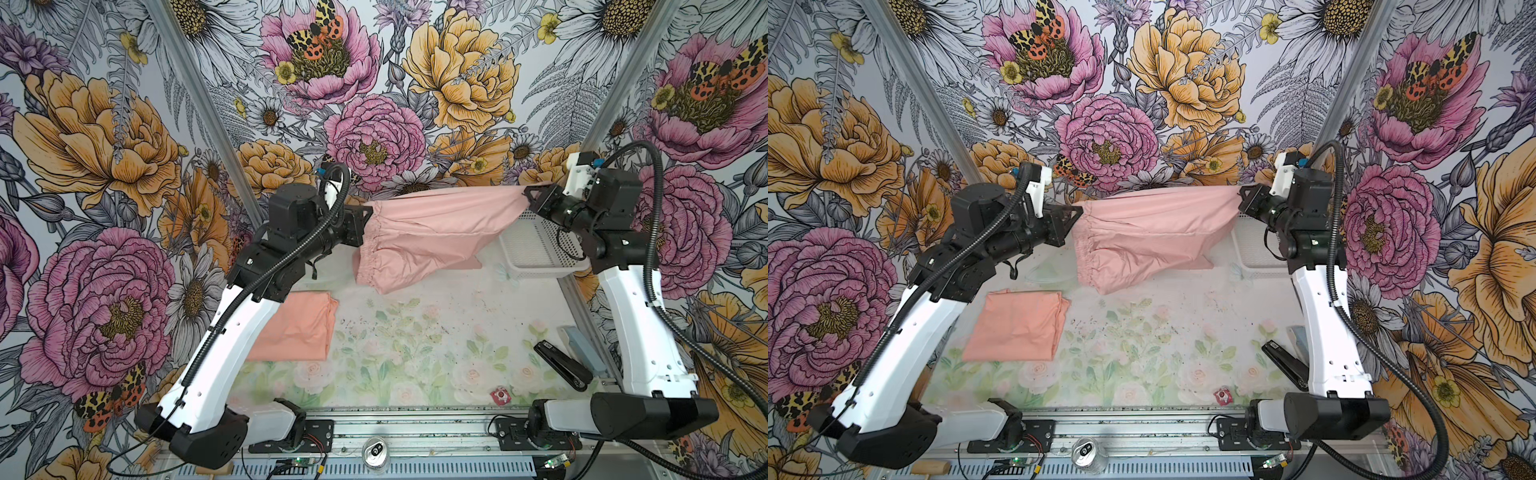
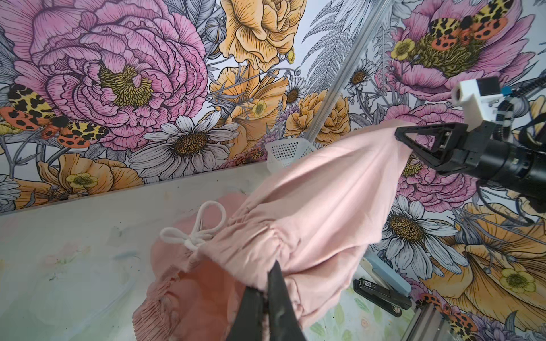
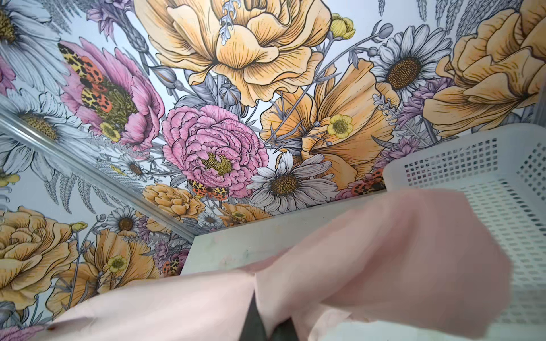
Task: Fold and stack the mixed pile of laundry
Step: 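Lift the dusty-pink shorts with both grippers and stretch them apart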
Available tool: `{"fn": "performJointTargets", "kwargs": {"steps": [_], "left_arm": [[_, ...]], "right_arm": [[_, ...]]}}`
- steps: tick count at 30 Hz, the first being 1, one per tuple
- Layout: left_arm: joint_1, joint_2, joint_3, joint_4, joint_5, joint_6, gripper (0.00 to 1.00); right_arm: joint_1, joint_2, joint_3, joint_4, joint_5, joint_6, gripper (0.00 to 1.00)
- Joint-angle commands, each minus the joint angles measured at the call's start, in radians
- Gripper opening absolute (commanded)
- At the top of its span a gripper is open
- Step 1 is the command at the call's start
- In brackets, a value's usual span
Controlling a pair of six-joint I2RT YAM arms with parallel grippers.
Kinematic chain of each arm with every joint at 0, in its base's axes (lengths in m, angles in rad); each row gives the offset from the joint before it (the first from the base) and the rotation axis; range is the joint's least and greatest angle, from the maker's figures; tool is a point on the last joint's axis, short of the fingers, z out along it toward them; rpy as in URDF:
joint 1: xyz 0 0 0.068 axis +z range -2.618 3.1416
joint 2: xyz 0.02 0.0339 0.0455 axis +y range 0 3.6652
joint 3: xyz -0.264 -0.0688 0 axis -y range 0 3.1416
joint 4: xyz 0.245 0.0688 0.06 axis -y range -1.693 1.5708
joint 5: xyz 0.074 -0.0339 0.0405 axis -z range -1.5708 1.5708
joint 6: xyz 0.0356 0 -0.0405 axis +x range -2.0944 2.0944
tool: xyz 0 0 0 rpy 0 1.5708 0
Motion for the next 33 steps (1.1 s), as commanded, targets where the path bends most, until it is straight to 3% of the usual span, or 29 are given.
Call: {"fn": "performJointTargets", "kwargs": {"steps": [1, 7, 17, 22, 29, 33], "left_arm": [[0.001, -0.094, -0.057, 0.014, -0.094, -0.064, 0.0], [0.019, -0.125, -0.066, 0.015, -0.092, -0.08, 0.0], [0.163, 0.179, 0.114, 0.131, 0.057, -0.058, 0.0], [0.218, 0.378, 0.302, 0.194, 0.134, -0.042, 0.0], [0.268, 0.665, 0.662, 0.285, 0.15, -0.03, 0.0], [0.292, 0.743, 0.818, 0.325, 0.195, -0.026, 0.0]], "right_arm": [[-0.013, -0.057, 0.047, -0.127, 0.0, -0.042, 0.0], [-0.019, -0.009, 0.182, -0.167, 0.0, -0.045, 0.0], [-0.02, 0.384, 0.522, -0.15, -0.013, -0.049, 0.0], [-0.023, 0.56, 0.703, -0.145, 0.002, -0.053, 0.0], [-0.083, 0.812, 1.143, -0.1, -0.035, 0.045, 0.0], [-0.114, 0.815, 1.185, -0.021, -0.086, 0.099, 0.0]]}}
